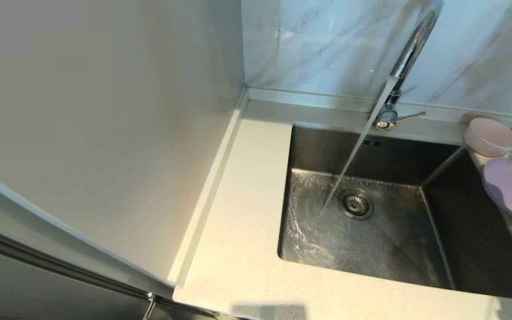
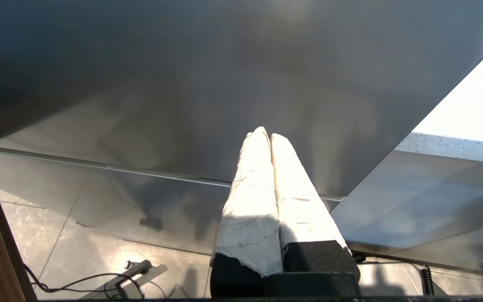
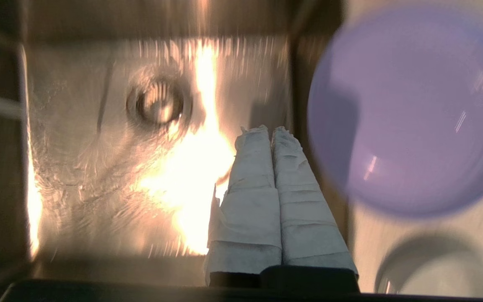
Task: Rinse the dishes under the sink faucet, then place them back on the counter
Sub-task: Pick up the bowl
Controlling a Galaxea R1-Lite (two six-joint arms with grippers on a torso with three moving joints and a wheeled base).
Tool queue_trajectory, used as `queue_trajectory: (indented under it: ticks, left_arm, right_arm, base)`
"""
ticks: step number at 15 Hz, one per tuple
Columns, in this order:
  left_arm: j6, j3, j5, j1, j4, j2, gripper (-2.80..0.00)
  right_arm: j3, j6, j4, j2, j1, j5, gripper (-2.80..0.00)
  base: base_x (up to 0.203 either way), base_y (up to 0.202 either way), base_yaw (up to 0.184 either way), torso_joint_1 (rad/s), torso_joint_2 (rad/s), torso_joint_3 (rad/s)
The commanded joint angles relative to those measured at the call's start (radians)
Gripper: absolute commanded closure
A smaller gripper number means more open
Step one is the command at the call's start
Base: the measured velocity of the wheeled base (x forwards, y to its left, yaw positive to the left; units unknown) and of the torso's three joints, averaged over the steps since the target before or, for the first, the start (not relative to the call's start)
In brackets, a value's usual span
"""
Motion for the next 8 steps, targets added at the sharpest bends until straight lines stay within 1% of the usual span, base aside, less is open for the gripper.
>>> queue_trajectory:
  ticks: [1,3,4,5,6,8]
  left_arm:
    - [0.0,0.0,0.001,0.0,0.0,0.0,0.0]
    - [0.0,0.0,0.001,0.0,0.0,0.0,0.0]
    - [0.0,0.0,0.001,0.0,0.0,0.0,0.0]
    - [0.0,0.0,-0.001,0.0,0.0,0.0,0.0]
    - [0.0,0.0,0.001,0.0,0.0,0.0,0.0]
    - [0.0,0.0,0.001,0.0,0.0,0.0,0.0]
  right_arm:
    - [-0.004,-0.034,0.126,-0.007,-0.053,0.002,0.0]
    - [0.056,-0.19,0.222,-0.06,-0.139,0.008,0.0]
    - [0.101,-0.251,0.238,-0.092,-0.176,0.01,0.0]
    - [0.129,-0.288,0.244,-0.11,-0.208,0.006,0.0]
    - [0.143,-0.308,0.246,-0.122,-0.243,-0.001,0.0]
    - [0.169,-0.379,0.246,-0.133,-0.334,0.002,0.0]
  base:
    - [0.0,0.0,0.0,0.0,0.0,0.0]
    - [0.0,0.0,0.0,0.0,0.0,0.0]
    - [0.0,0.0,0.0,0.0,0.0,0.0]
    - [0.0,0.0,0.0,0.0,0.0,0.0]
    - [0.0,0.0,0.0,0.0,0.0,0.0]
    - [0.0,0.0,0.0,0.0,0.0,0.0]
